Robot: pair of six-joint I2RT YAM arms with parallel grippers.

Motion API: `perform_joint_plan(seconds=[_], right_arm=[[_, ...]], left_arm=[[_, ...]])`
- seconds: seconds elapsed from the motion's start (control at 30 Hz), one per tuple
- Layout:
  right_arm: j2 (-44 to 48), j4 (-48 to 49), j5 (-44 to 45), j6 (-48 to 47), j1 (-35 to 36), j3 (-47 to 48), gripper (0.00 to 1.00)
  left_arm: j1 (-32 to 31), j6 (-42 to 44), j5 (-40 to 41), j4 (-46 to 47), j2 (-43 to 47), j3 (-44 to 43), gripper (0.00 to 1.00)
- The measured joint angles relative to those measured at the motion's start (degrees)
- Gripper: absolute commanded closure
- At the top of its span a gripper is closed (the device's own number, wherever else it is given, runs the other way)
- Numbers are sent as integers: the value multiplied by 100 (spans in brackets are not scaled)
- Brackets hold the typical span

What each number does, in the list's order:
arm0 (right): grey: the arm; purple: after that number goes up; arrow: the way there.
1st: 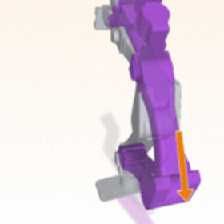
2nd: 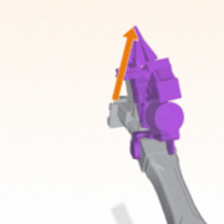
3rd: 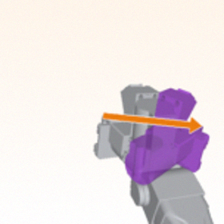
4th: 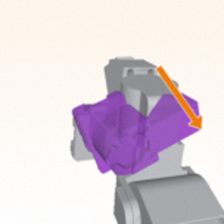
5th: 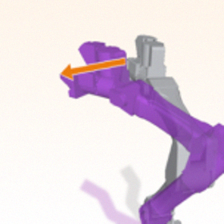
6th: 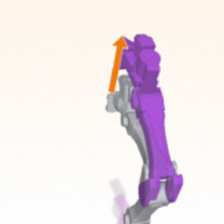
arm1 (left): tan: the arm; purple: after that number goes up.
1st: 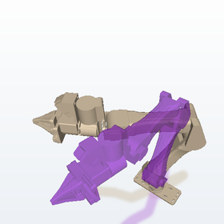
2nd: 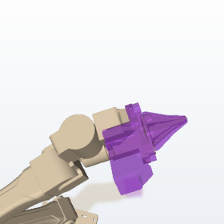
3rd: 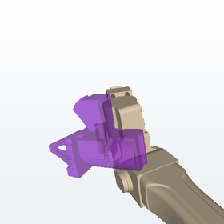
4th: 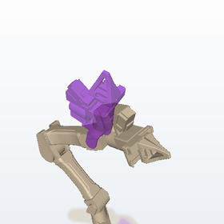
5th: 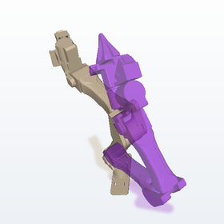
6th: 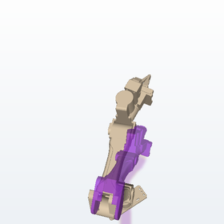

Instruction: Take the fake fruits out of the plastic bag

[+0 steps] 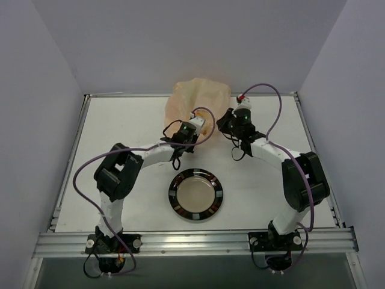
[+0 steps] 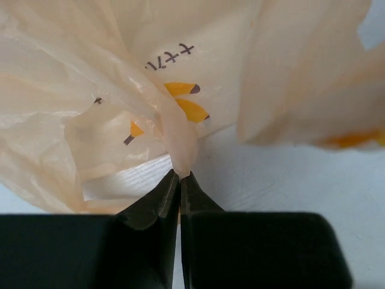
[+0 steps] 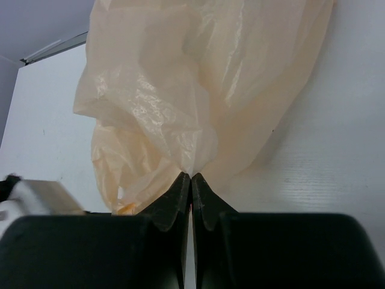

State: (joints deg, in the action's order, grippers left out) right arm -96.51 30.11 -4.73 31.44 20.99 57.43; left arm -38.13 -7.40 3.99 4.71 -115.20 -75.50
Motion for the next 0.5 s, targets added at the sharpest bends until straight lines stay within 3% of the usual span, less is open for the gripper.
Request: perform_joint_plan(seconds=[0.23,0.37,0.5], right_arm=[[85,-70,-83,-26,-72,-9,100],[188,-339,-168,-122,-72,225,100],[221,-804,-267,-278,-72,1088,100]], left_arm=[[212,-726,79,205,1886,758,98],[702,-1316,-142,317,2660,437,97],[1150,-1727,-358,278,2780,-157,98]])
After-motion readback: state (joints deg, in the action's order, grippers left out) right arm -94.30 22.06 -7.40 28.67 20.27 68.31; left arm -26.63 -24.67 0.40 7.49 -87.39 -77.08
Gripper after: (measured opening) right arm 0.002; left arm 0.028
